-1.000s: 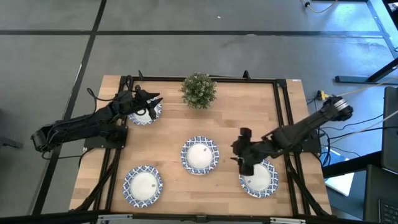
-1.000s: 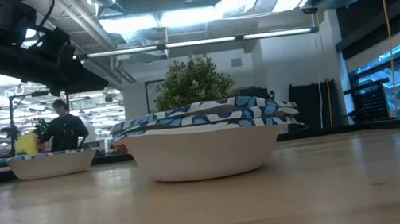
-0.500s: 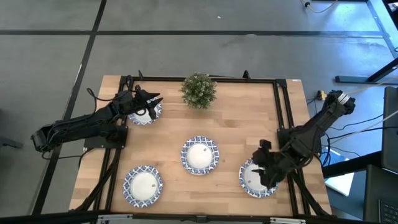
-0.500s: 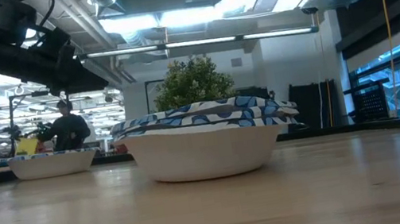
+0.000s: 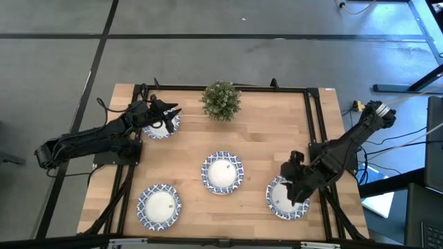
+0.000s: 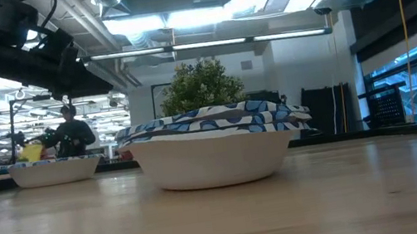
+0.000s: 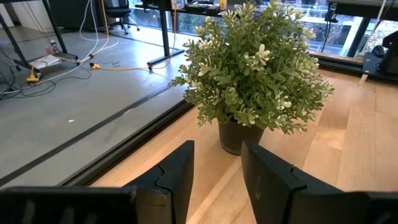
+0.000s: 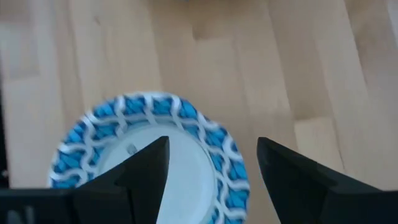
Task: Nest bowls inside each other
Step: Stack the blue pattern bowl on the blue pattern bowl
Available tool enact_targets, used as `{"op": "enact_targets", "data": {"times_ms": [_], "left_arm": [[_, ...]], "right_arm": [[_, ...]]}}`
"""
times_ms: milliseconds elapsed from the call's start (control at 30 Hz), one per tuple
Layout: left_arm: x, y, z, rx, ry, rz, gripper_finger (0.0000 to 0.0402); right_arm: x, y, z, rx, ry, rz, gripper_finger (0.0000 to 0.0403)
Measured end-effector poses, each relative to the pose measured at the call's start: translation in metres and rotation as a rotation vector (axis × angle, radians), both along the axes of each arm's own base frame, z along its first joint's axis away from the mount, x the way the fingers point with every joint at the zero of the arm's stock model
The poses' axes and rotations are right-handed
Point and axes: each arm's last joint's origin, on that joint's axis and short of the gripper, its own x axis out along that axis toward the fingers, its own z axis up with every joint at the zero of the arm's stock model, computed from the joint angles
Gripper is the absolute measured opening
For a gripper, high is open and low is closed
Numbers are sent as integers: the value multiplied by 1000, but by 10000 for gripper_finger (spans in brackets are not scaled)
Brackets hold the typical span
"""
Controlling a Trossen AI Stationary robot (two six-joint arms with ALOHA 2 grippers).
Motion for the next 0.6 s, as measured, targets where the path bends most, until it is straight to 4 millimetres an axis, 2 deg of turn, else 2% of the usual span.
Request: {"op": "enact_targets", "data": {"times_ms": [167, 600], "left_arm": [[0, 0, 0, 0, 0, 0, 128], [0, 0, 0, -1, 0, 0, 128]], "right_arm": [[3, -4, -7, 13, 104, -16, 244], [23, 8, -45, -58, 283, 43, 244]]}}
